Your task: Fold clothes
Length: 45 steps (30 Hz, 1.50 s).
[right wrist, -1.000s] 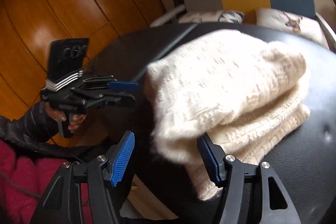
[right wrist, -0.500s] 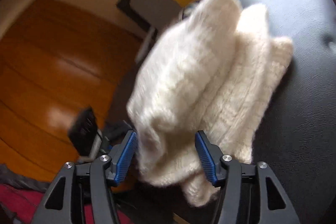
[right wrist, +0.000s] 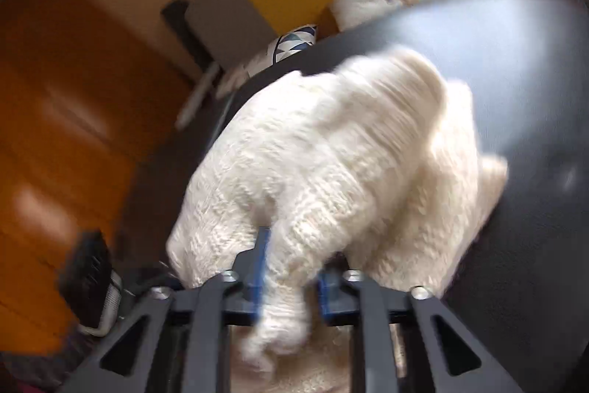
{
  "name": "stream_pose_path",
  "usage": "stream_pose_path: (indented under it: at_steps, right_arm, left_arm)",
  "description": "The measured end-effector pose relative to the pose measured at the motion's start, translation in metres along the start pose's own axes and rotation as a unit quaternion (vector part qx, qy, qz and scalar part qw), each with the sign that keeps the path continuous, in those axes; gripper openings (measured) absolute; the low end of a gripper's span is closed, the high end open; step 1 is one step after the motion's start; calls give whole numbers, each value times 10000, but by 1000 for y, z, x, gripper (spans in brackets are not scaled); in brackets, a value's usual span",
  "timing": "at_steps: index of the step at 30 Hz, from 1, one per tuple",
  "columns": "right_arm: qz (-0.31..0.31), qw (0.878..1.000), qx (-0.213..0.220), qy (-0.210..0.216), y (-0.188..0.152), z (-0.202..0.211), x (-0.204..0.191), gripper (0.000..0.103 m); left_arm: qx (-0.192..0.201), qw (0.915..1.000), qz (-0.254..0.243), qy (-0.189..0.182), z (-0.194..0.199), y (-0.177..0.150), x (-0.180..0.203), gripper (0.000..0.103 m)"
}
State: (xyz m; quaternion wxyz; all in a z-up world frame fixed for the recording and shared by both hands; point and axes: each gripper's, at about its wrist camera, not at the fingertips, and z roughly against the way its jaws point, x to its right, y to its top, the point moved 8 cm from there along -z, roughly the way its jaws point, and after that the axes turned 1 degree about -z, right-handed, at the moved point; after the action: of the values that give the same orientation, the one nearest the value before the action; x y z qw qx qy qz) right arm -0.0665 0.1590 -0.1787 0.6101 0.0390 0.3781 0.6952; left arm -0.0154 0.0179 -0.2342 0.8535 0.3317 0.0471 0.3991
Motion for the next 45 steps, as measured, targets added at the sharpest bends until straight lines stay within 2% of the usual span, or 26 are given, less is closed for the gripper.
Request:
stream_pose_path:
  at_steps: [1,2,3,4,6,8,10,12,14,16,18,21,23,26,30,33,34,35,36,37,39,42,45]
  right_arm:
    - [584,9969,185,-484,10,8,-11,16]
    - [1165,9878,368,-966,21,17,-22,16]
    - [1674,9735,472,-1486,30,20,-28,16]
    - [1839,9657,368,-1796,32,15,-22,16]
    - [1567,9697,-86,-1875,25,-2,7,16]
    - [972,9805,-561,-1616,9,-31,40,17]
    - [278,9910,-523,-1197,4,-28,59,18]
    - [-377,9959,-347,-745,4,-17,73,19]
    - [-748,9961,-290,-373,1,-12,80,20]
    - [-1152,9930,-254,55,-5,-5,84,23]
    - [-1592,9853,-198,589,-11,5,84,24]
    - [-2159,9666,-219,1361,-23,19,77,32]
    - [-2224,9605,-299,1646,-35,27,68,35]
    - [-2025,9574,-365,2027,-51,36,45,41]
    - [-1782,9487,-398,2583,-60,32,9,46]
    - [-1240,9524,-1001,2598,-80,10,-15,46]
    - [-1126,9538,-1161,2533,-88,6,-14,42]
    - [-1089,9554,-1260,2438,-96,5,-8,31]
    - [-1052,9569,-1359,2343,-105,3,-1,13]
    - [-1015,9581,-1458,2247,-114,2,5,3]
    - [-924,9615,-1554,2070,-126,3,17,2]
    - [-752,9669,-1465,1950,-128,19,22,3]
    - [-926,9681,-1483,1797,-123,40,32,14]
  left_arm:
    - [-14,10000,-9,0,0,0,1,43]
    - [-30,10000,-18,1,0,-1,1,43]
    - [-51,10000,-74,23,0,-2,2,43]
    - [-75,9998,-153,56,0,-3,4,43]
    - [-121,9994,-311,122,0,-4,8,43]
    - [-199,9988,-423,165,0,-5,11,43]
    - [-320,9980,-521,134,3,-7,13,43]
    - [-437,9983,-300,-259,13,-11,12,43]
    - [-447,9967,0,-681,25,-12,9,41]
    - [-88,9946,370,-970,44,-2,2,41]
    - [305,9890,744,-1240,64,10,-7,41]
    - [819,9819,1137,-1277,78,32,-24,42]
    - [868,9824,1228,-1108,71,44,-33,42]
    - [814,9829,1332,-981,57,57,-45,43]
    - [737,9860,1198,-898,38,84,-52,43]
    - [538,9905,1061,-687,20,90,-47,49]
    - [415,9917,1040,-634,13,89,-46,53]
    - [314,9929,993,-582,8,86,-44,54]
    - [183,9939,943,-540,3,80,-42,54]
    - [33,9940,939,-558,-1,72,-40,54]
    - [-184,9917,1053,-711,-8,53,-32,54]
    - [-225,9908,1063,-802,-4,35,-19,54]
    - [-191,9882,1088,-1062,12,38,-6,54]
